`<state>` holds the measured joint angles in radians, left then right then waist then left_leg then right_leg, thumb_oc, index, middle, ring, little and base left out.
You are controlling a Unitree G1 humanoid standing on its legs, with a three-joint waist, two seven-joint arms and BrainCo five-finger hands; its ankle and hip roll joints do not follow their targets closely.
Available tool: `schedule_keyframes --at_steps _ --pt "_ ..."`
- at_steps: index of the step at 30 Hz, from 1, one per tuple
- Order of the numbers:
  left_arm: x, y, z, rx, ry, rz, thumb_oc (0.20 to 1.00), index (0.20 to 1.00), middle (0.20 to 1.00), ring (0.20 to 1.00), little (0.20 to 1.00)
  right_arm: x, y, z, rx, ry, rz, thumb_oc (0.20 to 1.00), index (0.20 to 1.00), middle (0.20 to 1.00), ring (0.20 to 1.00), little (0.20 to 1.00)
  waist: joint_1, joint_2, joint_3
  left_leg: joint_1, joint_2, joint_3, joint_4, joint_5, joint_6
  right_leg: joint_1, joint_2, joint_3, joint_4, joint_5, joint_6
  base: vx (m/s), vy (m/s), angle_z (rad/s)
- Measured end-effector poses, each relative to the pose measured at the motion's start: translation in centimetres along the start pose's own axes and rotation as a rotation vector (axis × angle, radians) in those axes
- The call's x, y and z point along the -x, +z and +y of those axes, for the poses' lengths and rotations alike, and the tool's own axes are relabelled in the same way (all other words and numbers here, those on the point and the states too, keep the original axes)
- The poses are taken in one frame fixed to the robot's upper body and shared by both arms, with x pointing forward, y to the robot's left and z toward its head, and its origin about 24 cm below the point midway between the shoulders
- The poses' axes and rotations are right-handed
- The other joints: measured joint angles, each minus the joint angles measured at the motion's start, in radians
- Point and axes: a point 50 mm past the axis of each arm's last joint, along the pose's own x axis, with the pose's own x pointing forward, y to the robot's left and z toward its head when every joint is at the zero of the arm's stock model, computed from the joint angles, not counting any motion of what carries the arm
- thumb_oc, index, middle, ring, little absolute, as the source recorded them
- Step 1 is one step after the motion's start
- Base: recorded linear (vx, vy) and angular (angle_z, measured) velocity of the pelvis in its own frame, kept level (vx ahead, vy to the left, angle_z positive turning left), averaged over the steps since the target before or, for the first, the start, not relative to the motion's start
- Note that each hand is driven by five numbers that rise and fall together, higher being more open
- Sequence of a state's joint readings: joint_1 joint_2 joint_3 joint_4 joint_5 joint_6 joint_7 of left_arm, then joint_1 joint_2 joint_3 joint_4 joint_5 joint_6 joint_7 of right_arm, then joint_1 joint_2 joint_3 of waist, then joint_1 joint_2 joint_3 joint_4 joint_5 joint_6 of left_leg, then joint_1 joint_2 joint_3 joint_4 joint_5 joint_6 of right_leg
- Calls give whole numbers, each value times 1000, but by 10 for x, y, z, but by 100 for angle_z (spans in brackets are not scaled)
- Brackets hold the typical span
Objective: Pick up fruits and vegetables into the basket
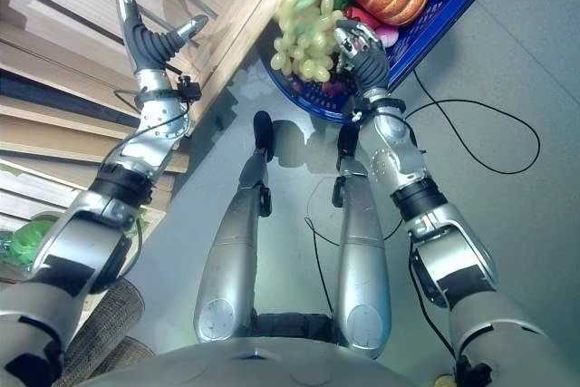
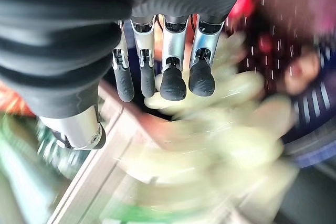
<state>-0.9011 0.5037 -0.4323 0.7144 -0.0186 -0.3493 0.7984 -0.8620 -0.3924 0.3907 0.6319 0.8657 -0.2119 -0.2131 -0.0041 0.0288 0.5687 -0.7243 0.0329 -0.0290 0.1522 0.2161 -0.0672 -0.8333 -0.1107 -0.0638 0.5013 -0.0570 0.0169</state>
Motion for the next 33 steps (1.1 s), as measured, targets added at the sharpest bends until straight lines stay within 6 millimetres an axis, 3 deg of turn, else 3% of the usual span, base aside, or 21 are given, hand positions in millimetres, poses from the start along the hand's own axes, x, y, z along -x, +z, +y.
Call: schedule_keyframes --at_steps 3,4,5,6,7,15,30,33 --pt "-10 3 -2 -21 -10 -2 1000 1000 1000 1000 1000 -16 13 -6 40 -83 5 200 200 200 200 200 4 0 0 -6 0 1 -1 2 -2 -7 0 0 0 0 0 -2 10 0" --pt "-13 2 -2 -34 -14 9 1000 1000 1000 1000 1000 -21 18 -7 53 -110 11 297 297 297 297 297 6 0 0 -7 0 1 -1 2 -3 -8 0 0 2 0 0 0 0 0" --pt "-14 1 -2 -41 -15 17 1000 1000 1000 1000 1000 -24 19 -8 60 -123 16 473 473 473 473 473 6 0 0 -7 0 1 -1 2 -3 -7 0 0 2 0 -1 0 0 0" --pt "-16 -1 -1 -53 -19 31 1000 1000 1000 1000 1000 -29 22 -10 75 -152 31 774 774 774 774 774 7 0 0 -7 -1 1 -1 2 -3 -8 -1 0 3 0 -1 0 0 0" --pt "-18 -3 -1 -63 -27 42 1000 1000 1000 1000 1000 -33 24 -14 90 -183 50 1000 1000 1000 1000 1000 10 1 0 -8 0 0 -1 2 -3 -8 -1 -1 4 0 -1 0 0 0" --pt "-18 -7 -5 -88 -80 58 1000 1000 1000 1000 1000 -39 24 -36 156 -303 165 1000 1000 1000 1000 1000 45 4 2 -26 -2 -5 -2 4 -5 -29 -3 -2 12 -1 -1 7 4 2" --pt "-18 -8 -4 -86 -79 59 1000 1000 1000 1000 1000 -39 22 -35 217 -299 165 1000 1000 1000 1000 1000 54 5 2 -37 -5 -7 1 15 -9 -48 -6 0 41 -2 -4 2 1 1" --pt "-6 -19 -4 -94 -121 96 1000 1000 1000 1000 1000 -32 7 -34 266 -274 180 1000 1000 1000 1000 1000 53 6 2 13 -4 -8 0 16 -8 4 -4 0 31 -1 -5 -4 -24 -1"
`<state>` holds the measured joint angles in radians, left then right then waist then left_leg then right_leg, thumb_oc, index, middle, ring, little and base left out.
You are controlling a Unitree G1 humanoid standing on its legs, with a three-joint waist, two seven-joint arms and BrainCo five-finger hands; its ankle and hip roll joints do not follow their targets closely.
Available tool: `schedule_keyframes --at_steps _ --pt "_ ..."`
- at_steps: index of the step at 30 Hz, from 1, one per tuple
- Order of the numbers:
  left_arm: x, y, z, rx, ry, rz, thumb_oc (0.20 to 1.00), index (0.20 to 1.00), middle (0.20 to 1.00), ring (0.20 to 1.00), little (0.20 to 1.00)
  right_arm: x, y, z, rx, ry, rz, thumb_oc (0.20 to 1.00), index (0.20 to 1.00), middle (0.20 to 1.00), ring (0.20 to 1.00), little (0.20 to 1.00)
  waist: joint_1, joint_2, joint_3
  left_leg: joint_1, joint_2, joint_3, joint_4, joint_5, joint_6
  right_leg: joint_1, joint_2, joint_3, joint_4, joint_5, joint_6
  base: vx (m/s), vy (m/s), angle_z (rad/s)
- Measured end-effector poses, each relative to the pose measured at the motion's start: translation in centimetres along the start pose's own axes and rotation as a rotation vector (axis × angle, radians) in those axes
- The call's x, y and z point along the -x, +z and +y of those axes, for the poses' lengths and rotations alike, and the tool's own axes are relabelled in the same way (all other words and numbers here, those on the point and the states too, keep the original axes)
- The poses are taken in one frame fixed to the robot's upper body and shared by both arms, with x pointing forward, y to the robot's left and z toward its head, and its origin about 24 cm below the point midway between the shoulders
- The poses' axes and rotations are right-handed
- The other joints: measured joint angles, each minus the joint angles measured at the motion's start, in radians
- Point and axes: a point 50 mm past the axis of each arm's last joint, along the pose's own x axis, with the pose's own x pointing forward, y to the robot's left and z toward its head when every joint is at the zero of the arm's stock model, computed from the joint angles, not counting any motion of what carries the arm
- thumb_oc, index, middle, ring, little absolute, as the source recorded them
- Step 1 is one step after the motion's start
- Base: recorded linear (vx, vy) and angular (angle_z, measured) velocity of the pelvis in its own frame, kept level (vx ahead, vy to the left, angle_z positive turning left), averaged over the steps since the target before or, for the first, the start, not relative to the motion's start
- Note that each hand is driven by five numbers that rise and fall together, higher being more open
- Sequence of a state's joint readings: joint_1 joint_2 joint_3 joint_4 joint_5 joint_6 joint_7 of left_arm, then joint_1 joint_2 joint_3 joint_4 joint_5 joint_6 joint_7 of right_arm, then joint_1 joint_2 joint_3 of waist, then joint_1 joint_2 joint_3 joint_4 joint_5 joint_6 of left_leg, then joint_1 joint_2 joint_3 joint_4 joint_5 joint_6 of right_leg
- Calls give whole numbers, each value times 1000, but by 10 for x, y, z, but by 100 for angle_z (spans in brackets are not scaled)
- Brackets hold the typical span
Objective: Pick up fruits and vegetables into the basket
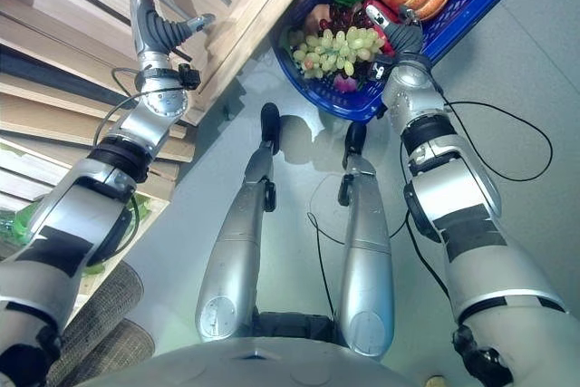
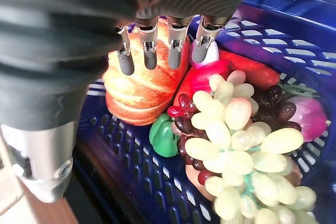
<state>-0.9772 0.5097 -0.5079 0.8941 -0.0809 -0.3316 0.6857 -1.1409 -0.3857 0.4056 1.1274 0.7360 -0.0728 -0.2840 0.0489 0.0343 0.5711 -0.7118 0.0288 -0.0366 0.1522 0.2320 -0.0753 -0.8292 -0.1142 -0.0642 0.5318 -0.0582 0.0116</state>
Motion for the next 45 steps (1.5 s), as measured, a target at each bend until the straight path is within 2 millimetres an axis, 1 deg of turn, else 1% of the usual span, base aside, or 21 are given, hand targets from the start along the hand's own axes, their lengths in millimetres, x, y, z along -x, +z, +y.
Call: schedule_keyframes --at_steps 4,6,7,9,12,13,14,16,18,19,22,25,26,28,29,31,33,34,36,40,45 --pt "25 -27 -2 -4 -74 84 1000 1000 1000 1000 1000 11 -24 3 85 32 -23 1000 1000 1000 1000 1000 -1 0 0 118 6 0 -26 -12 -1 124 6 -5 -43 -1 1 6 -48 -3" --pt "42 -46 -1 -13 -123 149 1000 1000 1000 1000 1000 16 -36 0 123 40 -25 1000 1000 1000 1000 1000 -3 0 0 191 8 2 -59 -13 -3 195 7 -8 -65 -1 3 24 -53 0" --pt "54 -56 -2 -13 -155 190 1000 1000 1000 1000 1000 21 -48 -5 147 34 -10 1000 1000 1000 1000 1000 -5 0 0 241 9 1 -78 -12 -2 244 8 -13 -84 -3 6 71 -54 5" --pt "80 -77 1 -4 -210 274 1000 1000 1000 1000 1000 29 -68 -17 160 13 13 1000 1000 1000 1000 1000 -2 3 -2 329 19 -3 -122 -17 2 331 8 -21 -121 -11 11 99 -59 7" --pt "120 -102 5 1 -297 383 1000 1000 1000 1000 1000 45 -94 -45 182 -27 45 1000 1000 1000 1000 1000 2 31 -17 412 22 -13 -163 -18 5 428 10 -35 -176 -6 18 117 -52 8" --pt "138 -112 7 -6 -327 435 1000 1000 1000 1000 1000 53 -107 -52 191 -38 76 1000 1000 1000 1000 1000 0 38 -27 446 23 -13 -171 -18 11 468 11 -39 -194 -2 21 76 -28 4" --pt "148 -117 8 -10 -345 460 1000 1000 1000 1000 1000 58 -114 -56 196 -45 92 1000 1000 1000 1000 1000 0 43 -42 456 23 -13 -178 -20 12 479 10 -41 -204 -5 24 118 -37 6" --pt "187 -132 9 -6 -410 564 1000 1000 1000 1000 1000 77 -140 -77 207 -83 161 1000 1000 1000 1000 1000 1 67 -128 469 22 -13 -210 -20 18 501 9 -52 -240 -3 29 140 -41 11" --pt "217 -140 10 10 -471 647 1000 1000 1000 1000 1000 98 -164 -99 223 -127 236 1000 1000 1000 1000 1000 0 88 -157 546 22 -14 -234 -25 26 596 11 -61 -294 -1 37 219 -41 10" --pt "235 -144 13 8 -506 692 1000 1000 1000 1000 1000 111 -178 -109 235 -146 283 1000 1000 1000 1000 1000 0 89 -197 556 22 -13 -237 -37 27 619 13 -63 -321 -1 40 237 -27 4" --pt "277 -152 13 29 -604 810 1000 1000 1000 1000 1000 146 -211 -129 270 -173 401 1000 1000 1000 1000 1000 -11 80 -283 630 21 -14 -240 -67 25 738 19 -75 -417 7 48 175 -22 8" --pt "316 -158 20 49 -682 937 1000 1000 1000 1000 1000 180 -244 -138 305 -170 545 1000 1000 1000 1000 1000 -24 54 -375 673 25 -13 -240 -96 19 814 28 -82 -488 12 46 138 -30 2" --pt "323 -159 21 50 -696 966 1000 1000 1000 1000 1000 185 -248 -139 309 -171 569 1000 1000 1000 1000 1000 -25 49 -386 682 26 -12 -240 -100 18 829 30 -82 -500 14 46 84 -25 0" --pt "343 -162 24 64 -745 1056 1000 1000 1000 1000 1000 210 -268 -147 344 -162 693 1000 1000 1000 1000 1000 -26 30 -430 711 28 -11 -241 -114 15 873 35 -83 -537 19 45 85 -25 -2" --pt "361 -166 30 57 -785 1134 1000 1000 1000 1000 1000 229 -282 -152 359 -150 787 1000 1000 1000 1000 1000 -26 14 -460 724 32 -8 -241 -122 10 893 40 -83 -555 21 42 85 -24 -7" --pt "374 -169 35 54 -809 1212 1000 1000 1000 1000 1000 248 -294 -154 372 -133 880 1000 1000 1000 1000 1000 -26 0 -477 738 37 -1 -241 -128 7 911 45 -78 -568 24 39 63 -17 -9" --pt "402 -170 45 50 -840 1340 1000 1000 1000 1000 1000 272 -306 -158 393 -112 996 1000 1000 1000 1000 1000 -29 -9 -501 746 41 7 -241 -132 4 916 50 -70 -571 25 38 56 -11 -10" --pt "408 -170 46 55 -843 1372 1000 1000 1000 1000 1000 279 -309 -159 398 -104 1028 1000 1000 1000 1000 1000 -33 -10 -502 752 42 9 -241 -133 4 922 50 -68 -572 25 38 27 -4 -10" --pt "431 -164 47 80 -880 1453 1000 1000 1000 1000 1000 304 -317 -163 407 -83 1125 1000 1000 1000 1000 1000 -38 -7 -516 756 43 14 -241 -136 6 922 51 -62 -569 25 38 35 1 -7" --pt "451 -158 48 118 -921 1538 1000 1000 1000 1000 1000 335 -325 -171 402 -73 1285 1000 1000 1000 1000 1000 -49 4 -529 768 44 25 -241 -141 11 922 50 -51 -565 24 38 32 13 -8" --pt "450 -157 46 158 -930 1552 1000 1000 1000 1000 1000 357 -327 -176 394 -68 1392 1000 1000 1000 1000 1000 -55 15 -544 775 48 36 -245 -145 11 922 52 -32 -565 22 36 12 11 -12"
